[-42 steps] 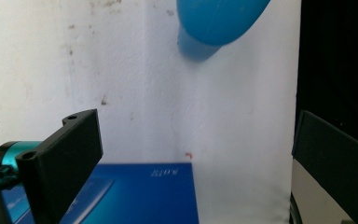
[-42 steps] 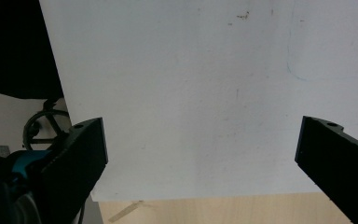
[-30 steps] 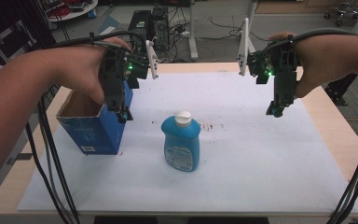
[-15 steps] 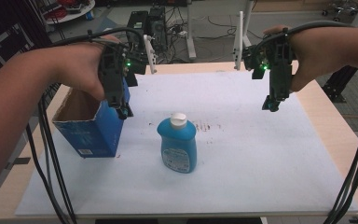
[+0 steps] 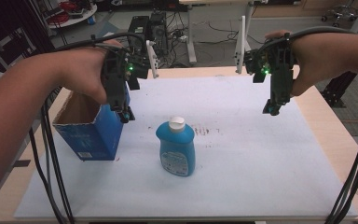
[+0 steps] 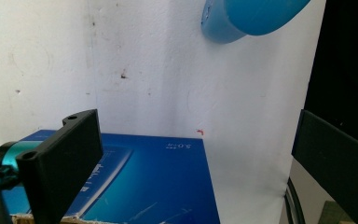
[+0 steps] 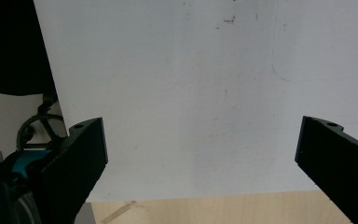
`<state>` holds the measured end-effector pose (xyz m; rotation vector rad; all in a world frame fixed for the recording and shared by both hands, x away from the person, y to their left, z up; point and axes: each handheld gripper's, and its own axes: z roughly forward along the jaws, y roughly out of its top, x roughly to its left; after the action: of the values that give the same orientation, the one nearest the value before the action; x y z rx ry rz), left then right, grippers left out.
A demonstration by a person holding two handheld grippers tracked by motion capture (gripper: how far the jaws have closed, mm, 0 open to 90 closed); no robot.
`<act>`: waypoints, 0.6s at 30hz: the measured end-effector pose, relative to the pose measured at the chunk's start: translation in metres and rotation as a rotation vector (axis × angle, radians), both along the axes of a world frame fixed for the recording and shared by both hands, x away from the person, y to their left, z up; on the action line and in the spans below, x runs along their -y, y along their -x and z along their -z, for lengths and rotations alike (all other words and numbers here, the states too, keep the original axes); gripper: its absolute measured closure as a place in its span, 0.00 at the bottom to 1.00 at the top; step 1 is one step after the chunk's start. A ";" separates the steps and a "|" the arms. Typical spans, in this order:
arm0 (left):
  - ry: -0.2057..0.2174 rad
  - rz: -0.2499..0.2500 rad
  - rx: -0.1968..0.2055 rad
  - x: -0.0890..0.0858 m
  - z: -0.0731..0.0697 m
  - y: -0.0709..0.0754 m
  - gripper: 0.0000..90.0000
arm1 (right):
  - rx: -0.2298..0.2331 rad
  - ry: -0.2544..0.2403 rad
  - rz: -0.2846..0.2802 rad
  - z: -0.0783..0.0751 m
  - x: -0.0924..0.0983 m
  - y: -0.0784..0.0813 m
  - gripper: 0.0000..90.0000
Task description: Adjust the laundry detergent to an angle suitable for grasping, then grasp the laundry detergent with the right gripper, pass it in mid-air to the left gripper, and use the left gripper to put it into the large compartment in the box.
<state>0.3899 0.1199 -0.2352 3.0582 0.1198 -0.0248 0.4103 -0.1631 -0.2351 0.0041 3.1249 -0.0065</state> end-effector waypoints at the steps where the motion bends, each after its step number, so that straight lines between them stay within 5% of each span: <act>1: -0.001 0.000 -0.001 0.000 0.000 0.000 0.02 | 0.002 0.001 0.001 0.000 0.000 0.000 0.02; 18: -0.010 0.011 -0.001 -0.001 0.004 0.007 0.02 | 0.021 -0.009 0.006 -0.001 0.002 0.016 0.02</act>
<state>0.3827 0.1210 -0.2393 3.0693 0.1039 -0.0262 0.3941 -0.1652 -0.2344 0.0140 3.1040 0.0082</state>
